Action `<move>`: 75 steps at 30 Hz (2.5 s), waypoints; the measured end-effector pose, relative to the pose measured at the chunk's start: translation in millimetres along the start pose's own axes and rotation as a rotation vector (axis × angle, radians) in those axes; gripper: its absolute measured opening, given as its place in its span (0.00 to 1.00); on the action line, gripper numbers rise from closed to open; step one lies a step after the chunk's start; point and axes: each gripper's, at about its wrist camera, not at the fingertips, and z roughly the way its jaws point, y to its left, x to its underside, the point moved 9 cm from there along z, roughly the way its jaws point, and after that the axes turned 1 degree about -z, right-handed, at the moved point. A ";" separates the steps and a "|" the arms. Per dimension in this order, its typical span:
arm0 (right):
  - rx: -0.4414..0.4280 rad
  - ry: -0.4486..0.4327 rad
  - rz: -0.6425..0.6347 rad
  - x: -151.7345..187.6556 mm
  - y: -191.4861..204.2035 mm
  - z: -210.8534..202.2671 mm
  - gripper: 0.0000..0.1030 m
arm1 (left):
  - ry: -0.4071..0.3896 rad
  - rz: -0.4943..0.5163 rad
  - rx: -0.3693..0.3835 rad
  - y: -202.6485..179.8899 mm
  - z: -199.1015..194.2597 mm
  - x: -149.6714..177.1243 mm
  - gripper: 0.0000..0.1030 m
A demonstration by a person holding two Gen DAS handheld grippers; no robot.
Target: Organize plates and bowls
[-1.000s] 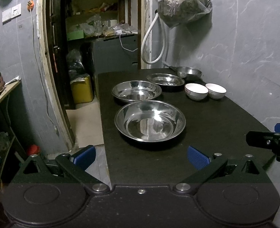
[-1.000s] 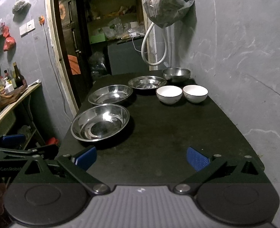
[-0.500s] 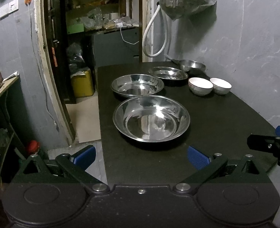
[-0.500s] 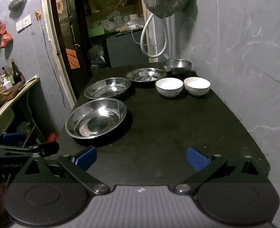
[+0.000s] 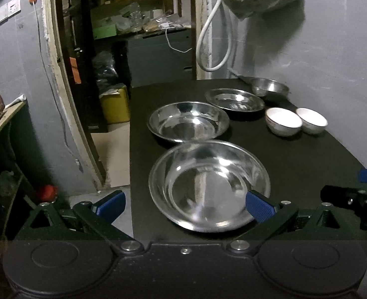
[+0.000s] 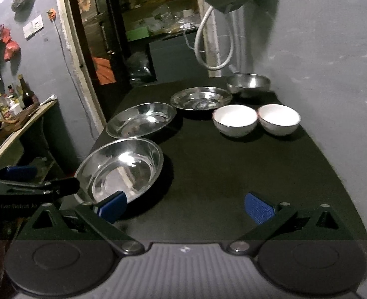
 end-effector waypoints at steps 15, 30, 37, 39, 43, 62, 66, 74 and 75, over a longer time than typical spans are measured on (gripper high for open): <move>-0.150 0.045 0.052 -42.0 13.5 62.2 1.00 | 0.075 -0.064 -0.102 44.5 54.4 -54.1 0.99; -0.027 0.065 0.187 -91.4 19.6 159.2 0.93 | 0.149 -0.002 0.028 84.6 182.7 -111.7 0.99; 0.024 0.079 0.212 -97.1 19.1 189.9 0.78 | 0.215 0.040 0.070 77.5 219.1 -120.1 0.89; 0.029 0.086 0.221 -96.8 19.5 194.8 0.76 | 0.227 0.053 0.073 75.4 225.8 -120.9 0.86; 0.028 0.098 0.225 -97.3 21.6 202.0 0.68 | 0.238 0.060 0.080 74.1 232.1 -121.0 0.80; 0.008 0.135 0.224 -94.0 28.6 217.3 0.21 | 0.277 0.048 0.124 64.5 244.4 -116.1 0.32; 0.002 0.133 0.221 -93.5 28.1 215.4 0.19 | 0.271 0.026 0.123 69.8 243.9 -117.4 0.23; -0.029 0.083 0.212 -100.6 29.7 203.4 0.19 | 0.229 0.010 0.123 74.0 230.0 -122.6 0.22; -0.031 0.076 0.210 -102.1 29.6 201.3 0.19 | 0.221 0.008 0.125 73.8 226.9 -123.9 0.22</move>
